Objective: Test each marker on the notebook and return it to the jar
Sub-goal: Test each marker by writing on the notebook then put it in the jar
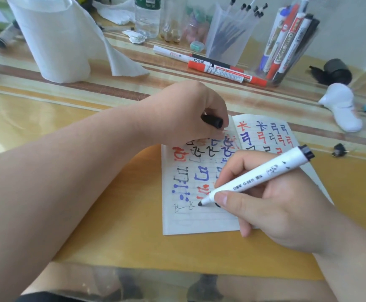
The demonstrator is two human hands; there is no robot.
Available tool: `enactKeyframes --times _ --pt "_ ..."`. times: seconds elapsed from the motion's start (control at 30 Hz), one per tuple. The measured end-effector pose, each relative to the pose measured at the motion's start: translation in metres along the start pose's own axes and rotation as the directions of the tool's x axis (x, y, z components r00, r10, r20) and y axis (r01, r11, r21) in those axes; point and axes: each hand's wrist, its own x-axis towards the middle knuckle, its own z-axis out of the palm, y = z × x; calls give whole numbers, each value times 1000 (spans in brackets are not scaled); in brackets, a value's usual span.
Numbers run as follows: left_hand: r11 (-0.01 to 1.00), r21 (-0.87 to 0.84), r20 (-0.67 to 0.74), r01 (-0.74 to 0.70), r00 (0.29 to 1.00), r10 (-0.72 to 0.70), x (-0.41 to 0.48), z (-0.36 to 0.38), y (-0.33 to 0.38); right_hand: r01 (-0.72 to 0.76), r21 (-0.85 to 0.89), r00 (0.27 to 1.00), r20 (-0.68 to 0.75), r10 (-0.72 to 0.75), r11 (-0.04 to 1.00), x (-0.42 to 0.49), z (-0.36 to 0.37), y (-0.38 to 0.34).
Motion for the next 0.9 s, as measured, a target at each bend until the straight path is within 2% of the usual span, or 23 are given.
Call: enactKeyframes --times 0.5,0.9 --pt "999 31 29 20 999 -21 1 1 2 -8 0 999 -40 8 1000 1 1 -1" --pt "1000 12 34 1 999 -2 0 2 2 11 19 998 67 -13 1000 -1 0 -5"
